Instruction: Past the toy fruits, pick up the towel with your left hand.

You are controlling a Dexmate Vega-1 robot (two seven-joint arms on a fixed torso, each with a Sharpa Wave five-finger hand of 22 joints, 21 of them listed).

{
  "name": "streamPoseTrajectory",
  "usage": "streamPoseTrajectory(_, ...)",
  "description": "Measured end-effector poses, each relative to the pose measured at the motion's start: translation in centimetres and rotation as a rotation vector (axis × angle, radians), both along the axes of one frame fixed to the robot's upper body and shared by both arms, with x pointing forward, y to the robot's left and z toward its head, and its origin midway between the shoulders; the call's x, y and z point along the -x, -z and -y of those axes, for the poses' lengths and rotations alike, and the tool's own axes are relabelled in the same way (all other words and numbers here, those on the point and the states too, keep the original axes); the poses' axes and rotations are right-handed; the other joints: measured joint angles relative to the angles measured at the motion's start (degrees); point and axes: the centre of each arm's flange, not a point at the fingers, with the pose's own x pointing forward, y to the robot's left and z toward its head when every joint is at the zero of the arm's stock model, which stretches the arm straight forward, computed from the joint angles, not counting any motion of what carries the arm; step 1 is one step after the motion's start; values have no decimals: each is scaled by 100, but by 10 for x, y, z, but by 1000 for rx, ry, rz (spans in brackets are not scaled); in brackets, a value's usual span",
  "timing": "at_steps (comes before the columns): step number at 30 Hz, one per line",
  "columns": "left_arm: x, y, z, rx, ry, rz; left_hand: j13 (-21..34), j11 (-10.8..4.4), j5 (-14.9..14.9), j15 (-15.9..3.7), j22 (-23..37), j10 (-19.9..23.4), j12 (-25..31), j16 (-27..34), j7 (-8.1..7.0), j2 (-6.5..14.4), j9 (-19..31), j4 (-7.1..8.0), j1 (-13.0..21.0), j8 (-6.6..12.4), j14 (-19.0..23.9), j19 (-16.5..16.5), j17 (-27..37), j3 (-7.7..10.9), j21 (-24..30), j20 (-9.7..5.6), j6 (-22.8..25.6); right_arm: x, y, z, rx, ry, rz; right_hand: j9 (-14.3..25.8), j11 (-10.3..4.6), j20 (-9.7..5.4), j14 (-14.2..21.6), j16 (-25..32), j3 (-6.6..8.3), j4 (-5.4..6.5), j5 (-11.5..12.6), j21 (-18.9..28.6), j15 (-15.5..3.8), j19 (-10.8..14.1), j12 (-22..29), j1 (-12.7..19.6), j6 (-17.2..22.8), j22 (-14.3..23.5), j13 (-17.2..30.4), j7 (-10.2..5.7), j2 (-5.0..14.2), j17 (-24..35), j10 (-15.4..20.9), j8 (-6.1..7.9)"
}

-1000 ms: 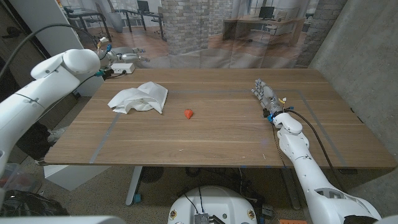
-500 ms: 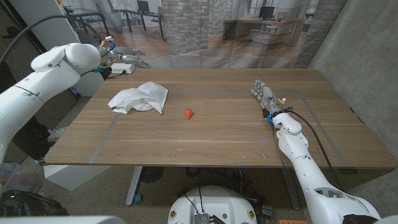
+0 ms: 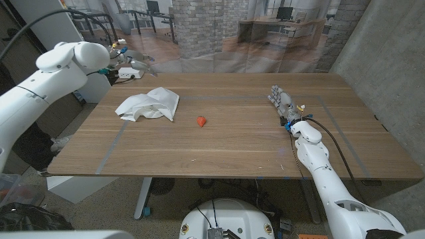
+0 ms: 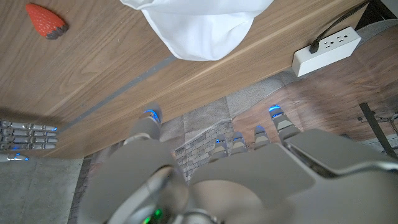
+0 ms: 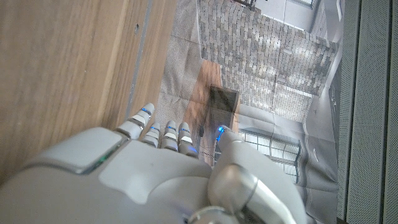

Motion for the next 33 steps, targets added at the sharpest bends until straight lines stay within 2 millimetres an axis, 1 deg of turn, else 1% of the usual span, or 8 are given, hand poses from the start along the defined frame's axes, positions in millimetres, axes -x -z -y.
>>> streamPoseTrajectory(5,-2,0,1,-37,-32,-25,0,56,98,11,0,57,17,0,22,-105,20,7,281,0,5,64,0,-42,0,-2,22,0,1,0,-1,-1,-2,0,0,0,0,0,0,0,0,0,0,0,0,0,0,0,0,0,0,0,0,0)
streamPoseTrajectory(7,-2,0,2,-48,-40,-31,0,34,116,-9,0,87,22,0,31,-164,29,6,369,0,28,64,0,-55,0,-2,31,0,2,-1,-1,-1,-3,0,0,0,0,0,0,0,0,0,0,0,0,0,0,0,0,0,0,0,0,0)
streamPoseTrajectory(13,-4,-1,3,-82,-68,-44,0,25,207,-9,17,113,22,0,30,-224,29,25,657,0,88,125,0,-94,-23,-1,31,0,2,-2,-3,-1,-4,0,0,0,21,0,-24,-24,0,0,21,0,0,0,31,0,0,31,0,0,0,0)
streamPoseTrajectory(17,-5,-2,4,-104,-86,-50,0,24,269,-42,17,112,22,0,29,-257,28,54,981,0,121,231,0,-150,-41,-46,30,-1,3,-3,-4,-2,-6,0,2,-21,26,0,-24,-24,0,0,26,21,0,0,52,0,0,11,0,0,2,0)
streamPoseTrajectory(18,-5,-2,4,-104,-86,-50,-1,-12,269,-51,17,120,22,0,27,-263,28,55,1040,0,130,239,0,-151,-57,-55,28,-1,3,-3,-4,-2,-6,0,16,-21,42,0,-24,-24,0,0,42,21,0,0,52,0,0,11,0,0,16,0)
streamPoseTrajectory(29,-12,-1,4,-159,-130,-61,-1,-91,332,-94,16,181,22,0,8,-271,28,60,1360,0,209,292,0,-221,-64,-109,9,-3,1,-6,-3,-1,-8,0,31,0,42,0,-24,-24,0,0,42,41,0,0,73,0,0,32,0,0,31,0)
streamPoseTrajectory(31,-15,0,4,-174,-141,-67,-1,-91,332,-125,16,181,22,0,8,-288,28,70,1388,0,240,327,0,-246,-63,-90,10,-4,1,-7,-3,-1,-9,0,31,0,42,0,-24,-24,0,0,41,41,0,0,83,0,0,42,0,0,31,45)
streamPoseTrajectory(33,-16,1,4,-180,-145,-70,-1,-91,332,-125,16,181,22,0,8,-288,28,77,1433,0,240,331,0,-253,-63,-86,9,-4,0,-7,-3,-1,-10,0,31,0,42,0,-24,-24,0,0,41,41,0,0,83,0,0,42,0,0,31,45)
